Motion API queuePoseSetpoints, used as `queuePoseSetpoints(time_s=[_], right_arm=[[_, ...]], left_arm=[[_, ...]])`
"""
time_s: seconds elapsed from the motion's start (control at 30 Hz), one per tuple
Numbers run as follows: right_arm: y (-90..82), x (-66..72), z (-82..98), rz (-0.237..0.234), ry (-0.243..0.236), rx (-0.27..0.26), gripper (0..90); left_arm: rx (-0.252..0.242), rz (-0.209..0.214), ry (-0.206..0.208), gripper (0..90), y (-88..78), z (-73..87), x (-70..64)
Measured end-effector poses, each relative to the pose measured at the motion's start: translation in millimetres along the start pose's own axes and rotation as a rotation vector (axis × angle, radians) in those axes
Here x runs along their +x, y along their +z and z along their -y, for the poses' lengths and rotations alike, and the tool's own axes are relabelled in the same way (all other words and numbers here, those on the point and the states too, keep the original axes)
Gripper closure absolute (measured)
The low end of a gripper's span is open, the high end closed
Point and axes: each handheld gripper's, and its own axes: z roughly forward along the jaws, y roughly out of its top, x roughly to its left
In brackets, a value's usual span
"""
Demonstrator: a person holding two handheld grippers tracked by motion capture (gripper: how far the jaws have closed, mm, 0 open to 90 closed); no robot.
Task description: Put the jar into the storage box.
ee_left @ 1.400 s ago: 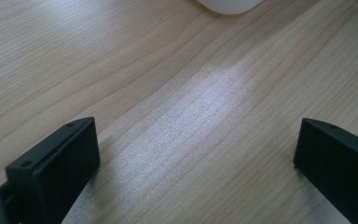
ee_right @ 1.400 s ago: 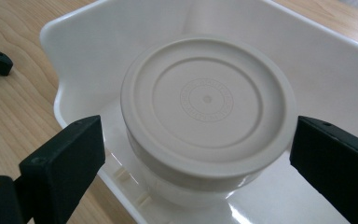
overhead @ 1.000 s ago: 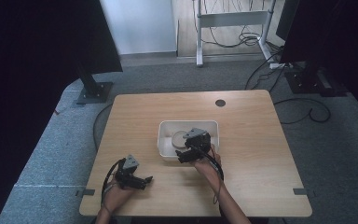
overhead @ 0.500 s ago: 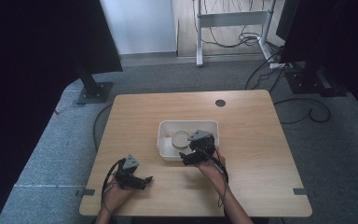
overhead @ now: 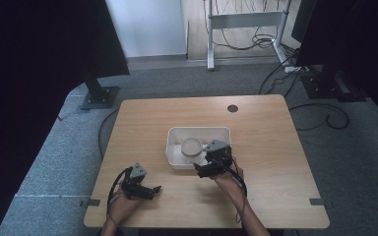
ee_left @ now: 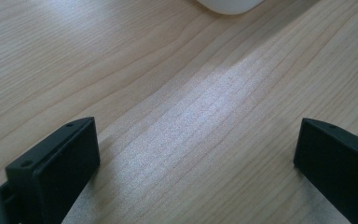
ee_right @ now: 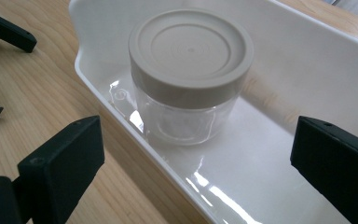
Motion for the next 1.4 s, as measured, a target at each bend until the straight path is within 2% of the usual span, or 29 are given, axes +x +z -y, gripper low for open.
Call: queuePoseSetpoints(time_s=[0.77,1.4], right_arm=[[-30.7,-7.8,23.7,-0.003,-0.023,-0.027,2.5],[-50.6,-20.4,62.4,0.016,0.006,-0.026,2.6]], left_arm=[[-0.001,0.0,-0.001,0.0,0.1,0.0,0.0],[-0.001,-0.002,-0.002,0.0,0.1,0.0,-0.2]])
